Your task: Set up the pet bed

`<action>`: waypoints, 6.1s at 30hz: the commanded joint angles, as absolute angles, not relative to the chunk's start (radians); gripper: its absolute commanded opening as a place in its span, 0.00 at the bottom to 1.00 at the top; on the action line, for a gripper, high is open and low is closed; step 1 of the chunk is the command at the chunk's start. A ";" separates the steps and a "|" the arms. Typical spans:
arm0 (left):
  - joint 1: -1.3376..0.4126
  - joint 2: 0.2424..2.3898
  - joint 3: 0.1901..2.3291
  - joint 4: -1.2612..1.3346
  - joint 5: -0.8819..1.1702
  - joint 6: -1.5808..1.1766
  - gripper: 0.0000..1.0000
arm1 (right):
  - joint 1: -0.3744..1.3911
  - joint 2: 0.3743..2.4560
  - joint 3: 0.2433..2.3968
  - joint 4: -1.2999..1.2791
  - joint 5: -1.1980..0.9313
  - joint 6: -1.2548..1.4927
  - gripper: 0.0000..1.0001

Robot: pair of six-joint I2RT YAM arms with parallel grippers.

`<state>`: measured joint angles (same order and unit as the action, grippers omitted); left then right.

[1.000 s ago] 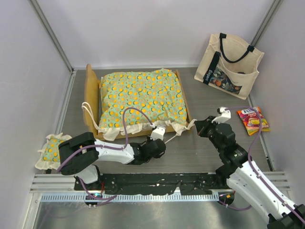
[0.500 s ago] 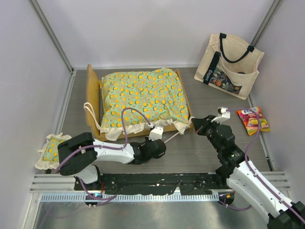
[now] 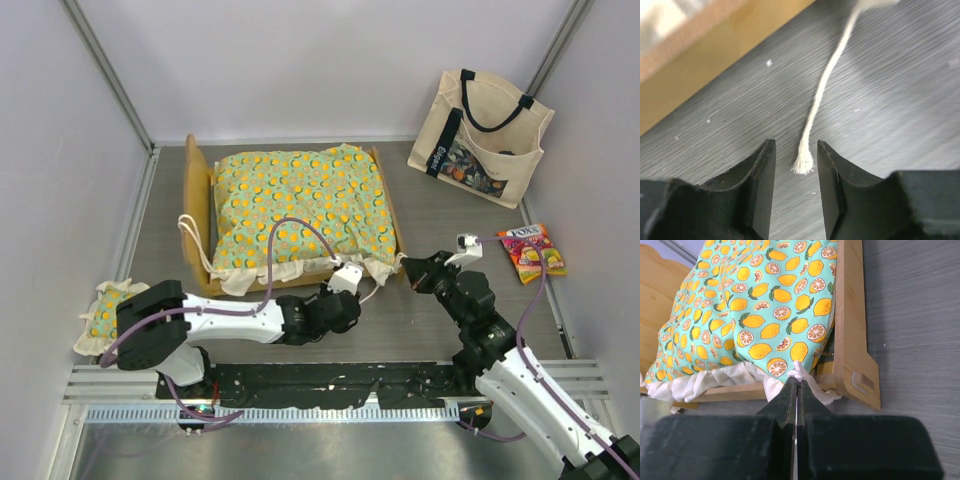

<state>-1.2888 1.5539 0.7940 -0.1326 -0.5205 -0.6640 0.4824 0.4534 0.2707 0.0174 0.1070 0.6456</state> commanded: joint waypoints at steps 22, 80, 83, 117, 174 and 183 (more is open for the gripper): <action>-1.241 1.566 1.131 -0.080 -0.606 -0.396 0.65 | 0.479 0.178 0.278 -0.760 0.532 1.458 0.01; -1.382 1.804 0.752 0.449 -0.680 -0.440 0.67 | 0.428 0.695 0.244 -0.516 0.155 2.177 0.76; -1.373 1.830 0.739 0.482 -0.675 -0.469 0.60 | 0.425 0.703 0.216 -0.462 0.166 2.190 0.56; -1.361 1.695 0.598 0.245 -0.683 -0.660 0.00 | 0.361 0.664 0.307 -0.457 0.456 1.996 0.01; -0.818 0.980 1.089 -0.638 -0.345 -0.433 1.00 | 0.354 1.414 1.017 -0.445 0.193 0.449 0.52; -0.767 1.014 1.108 -0.675 -0.330 -0.422 1.00 | 0.338 1.470 1.025 -0.437 0.316 0.456 0.11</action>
